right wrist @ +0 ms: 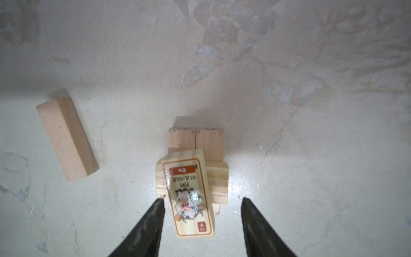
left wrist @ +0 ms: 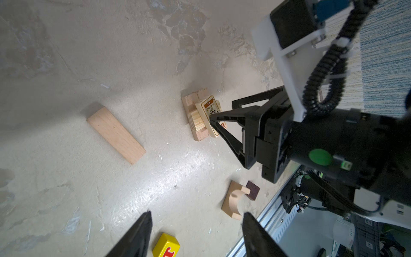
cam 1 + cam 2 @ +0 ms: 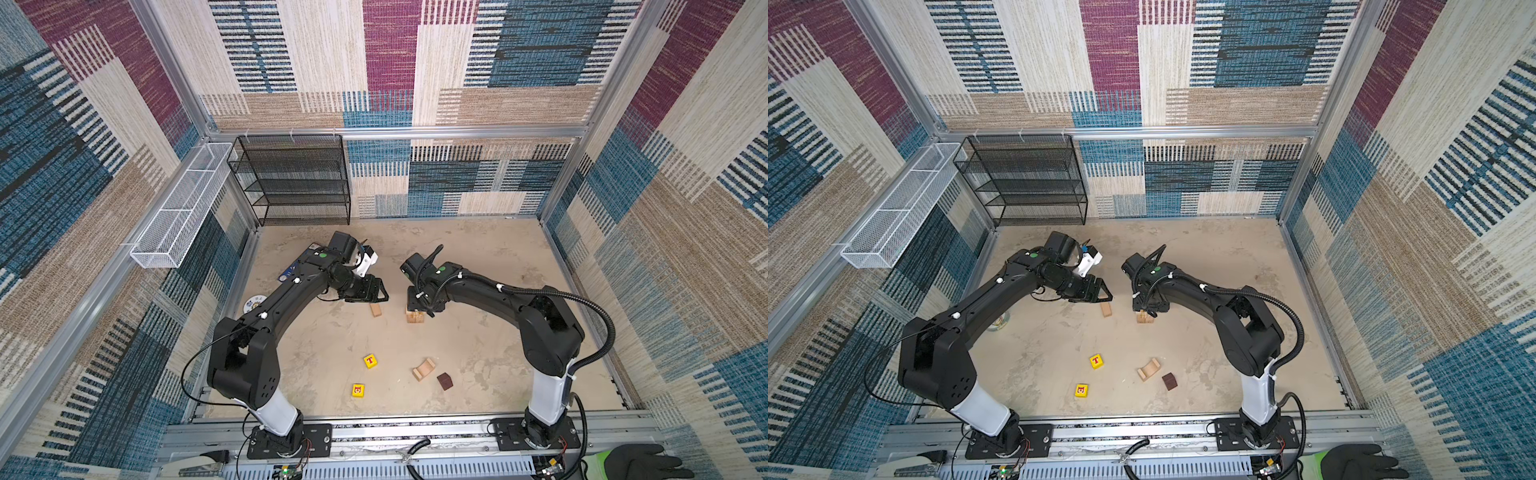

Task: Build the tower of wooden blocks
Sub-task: 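Lower the printed block onto the pine block atop the tower, adjusting it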

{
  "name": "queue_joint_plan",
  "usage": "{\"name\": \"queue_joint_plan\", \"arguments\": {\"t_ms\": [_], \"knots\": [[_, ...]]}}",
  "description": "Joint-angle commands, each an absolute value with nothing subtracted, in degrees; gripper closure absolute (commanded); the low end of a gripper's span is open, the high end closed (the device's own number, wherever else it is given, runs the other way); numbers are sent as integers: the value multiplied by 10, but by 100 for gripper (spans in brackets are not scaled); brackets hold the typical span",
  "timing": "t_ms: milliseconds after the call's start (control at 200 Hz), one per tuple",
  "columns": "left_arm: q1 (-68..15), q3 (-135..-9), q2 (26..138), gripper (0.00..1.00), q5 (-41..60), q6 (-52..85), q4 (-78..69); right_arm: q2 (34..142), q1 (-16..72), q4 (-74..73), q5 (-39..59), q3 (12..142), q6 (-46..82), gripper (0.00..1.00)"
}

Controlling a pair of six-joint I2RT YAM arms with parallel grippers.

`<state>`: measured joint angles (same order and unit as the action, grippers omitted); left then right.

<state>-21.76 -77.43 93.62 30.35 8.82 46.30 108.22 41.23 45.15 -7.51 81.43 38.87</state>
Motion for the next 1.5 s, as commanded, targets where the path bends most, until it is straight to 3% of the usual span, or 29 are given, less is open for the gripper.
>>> {"name": "queue_joint_plan", "arguments": {"t_ms": [0, 190, 566, 1498], "knots": [[-217, -773, 932, 31, 303, 84, 466, 1065, 414, 449, -73, 801, 370, 46], [-217, -774, 932, 31, 302, 85, 466, 1065, 415, 455, -63, 798, 348, 53], [-216, -773, 936, 31, 301, 84, 467, 1087, 414, 455, -60, 833, 312, 52], [-216, -773, 932, 31, 303, 85, 467, 1134, 416, 474, -75, 870, 345, 60]]}}
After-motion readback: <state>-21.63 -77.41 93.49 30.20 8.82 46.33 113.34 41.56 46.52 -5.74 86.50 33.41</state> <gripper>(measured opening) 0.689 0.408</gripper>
